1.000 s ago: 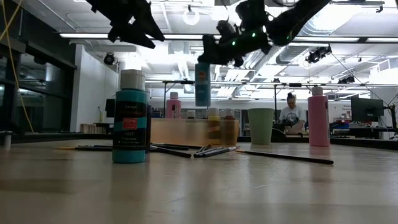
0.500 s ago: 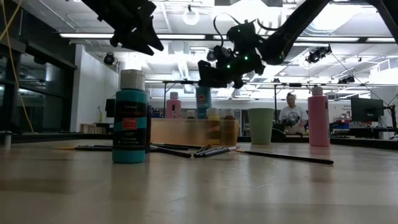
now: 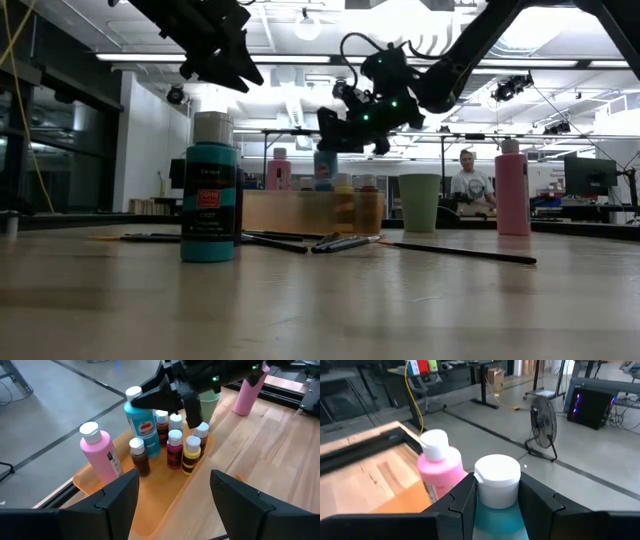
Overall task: Pick & Place Paint Supplies
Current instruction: Put the large blue paint bottle into the orange bin
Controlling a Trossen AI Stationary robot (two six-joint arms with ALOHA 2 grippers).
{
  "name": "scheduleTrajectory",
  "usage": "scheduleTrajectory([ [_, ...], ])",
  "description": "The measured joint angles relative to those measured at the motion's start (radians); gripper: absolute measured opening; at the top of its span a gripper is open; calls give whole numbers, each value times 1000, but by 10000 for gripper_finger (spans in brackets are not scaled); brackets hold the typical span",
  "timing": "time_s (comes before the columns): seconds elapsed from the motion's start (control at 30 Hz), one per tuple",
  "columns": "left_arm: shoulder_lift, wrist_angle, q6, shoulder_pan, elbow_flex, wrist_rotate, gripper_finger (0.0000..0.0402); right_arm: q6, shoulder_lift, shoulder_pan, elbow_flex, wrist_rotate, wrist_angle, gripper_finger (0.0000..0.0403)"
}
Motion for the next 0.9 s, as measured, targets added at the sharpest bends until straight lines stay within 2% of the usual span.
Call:
scheduleTrajectory([
  [0.6,0,0,3,-1,0,0,239,-14,5,-67,0,-128,-22,115],
  [0.73,0,0,5,-1,0,10,239,-29,18,-81,-1,-224,0,115],
  [0.9,0,0,6,-1,0,10,239,-65,20,-100,-1,-268,-1,115],
])
